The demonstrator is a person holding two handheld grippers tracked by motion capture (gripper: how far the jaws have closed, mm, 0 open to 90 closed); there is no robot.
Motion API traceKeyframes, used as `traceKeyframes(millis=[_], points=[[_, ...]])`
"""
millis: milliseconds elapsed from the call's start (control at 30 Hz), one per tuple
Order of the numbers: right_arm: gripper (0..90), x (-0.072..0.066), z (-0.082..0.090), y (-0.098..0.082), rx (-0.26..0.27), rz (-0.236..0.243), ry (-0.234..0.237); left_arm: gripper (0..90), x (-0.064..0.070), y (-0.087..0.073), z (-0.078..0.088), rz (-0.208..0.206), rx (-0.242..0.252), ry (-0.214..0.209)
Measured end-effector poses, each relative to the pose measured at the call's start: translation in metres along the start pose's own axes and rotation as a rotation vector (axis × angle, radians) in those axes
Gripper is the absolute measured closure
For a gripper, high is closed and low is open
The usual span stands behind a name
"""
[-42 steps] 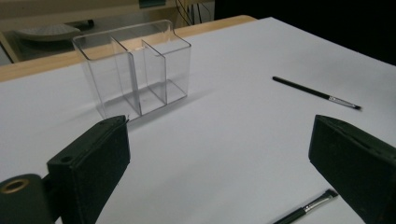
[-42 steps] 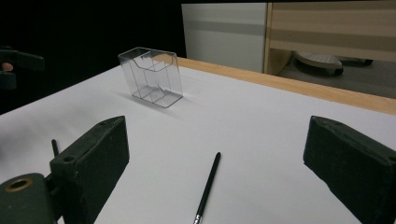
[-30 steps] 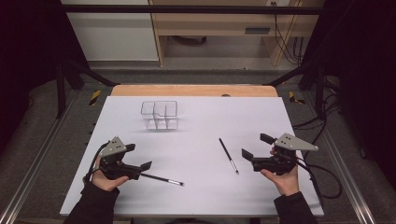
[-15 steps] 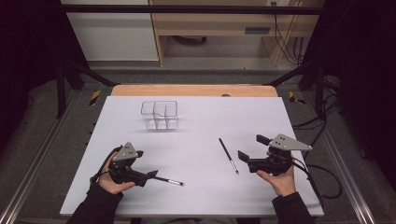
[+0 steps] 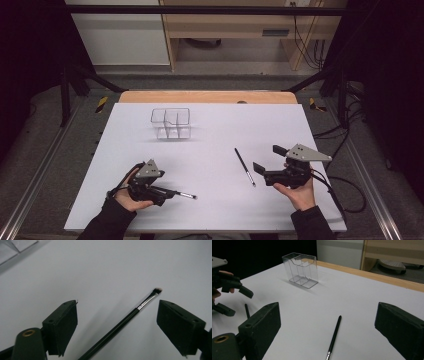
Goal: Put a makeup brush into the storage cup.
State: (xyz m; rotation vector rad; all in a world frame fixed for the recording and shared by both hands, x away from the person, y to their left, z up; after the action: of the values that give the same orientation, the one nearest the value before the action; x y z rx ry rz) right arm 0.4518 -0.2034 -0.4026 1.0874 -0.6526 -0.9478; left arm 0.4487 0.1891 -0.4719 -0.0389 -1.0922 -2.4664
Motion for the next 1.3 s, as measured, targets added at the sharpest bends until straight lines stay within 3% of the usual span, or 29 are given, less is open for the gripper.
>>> traceKeyframes(millis=[267,567,967,1300], points=[[6.8,-0.001,-0.002,-0.001,-0.010,0.004,0.001,30.2,0.006,-0.001,-0.013,-0.034,-0.062,-0.015],[6.8,0.000,-0.002,-0.001,-0.009,0.006,-0.001,47.7,0.004,-0.004,-0.026,-0.025,-0.108,-0.038],[6.9,-0.001,-0.002,-0.002,-0.014,0.003,-0.004,63.9,0.004,-0.004,-0.024,-0.036,-0.125,-0.012],[6.9,0.000,-0.002,-0.002,-0.015,0.006,-0.003,71.3,0.005,-0.004,-0.021,-0.038,-0.153,-0.024]])
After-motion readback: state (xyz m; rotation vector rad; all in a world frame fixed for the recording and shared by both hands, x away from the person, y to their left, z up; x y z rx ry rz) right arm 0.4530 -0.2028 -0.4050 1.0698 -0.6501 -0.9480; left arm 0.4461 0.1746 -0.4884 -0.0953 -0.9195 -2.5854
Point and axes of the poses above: each handheld gripper's, and its own axes: z roughly backward along the jaws, y roughly out of its top, x roughly to its right, the point moved 3 cm from there along -z, roughly forward along the jaws, and after that the axes turned 14 degrees about -y, right-handed, at the moved point
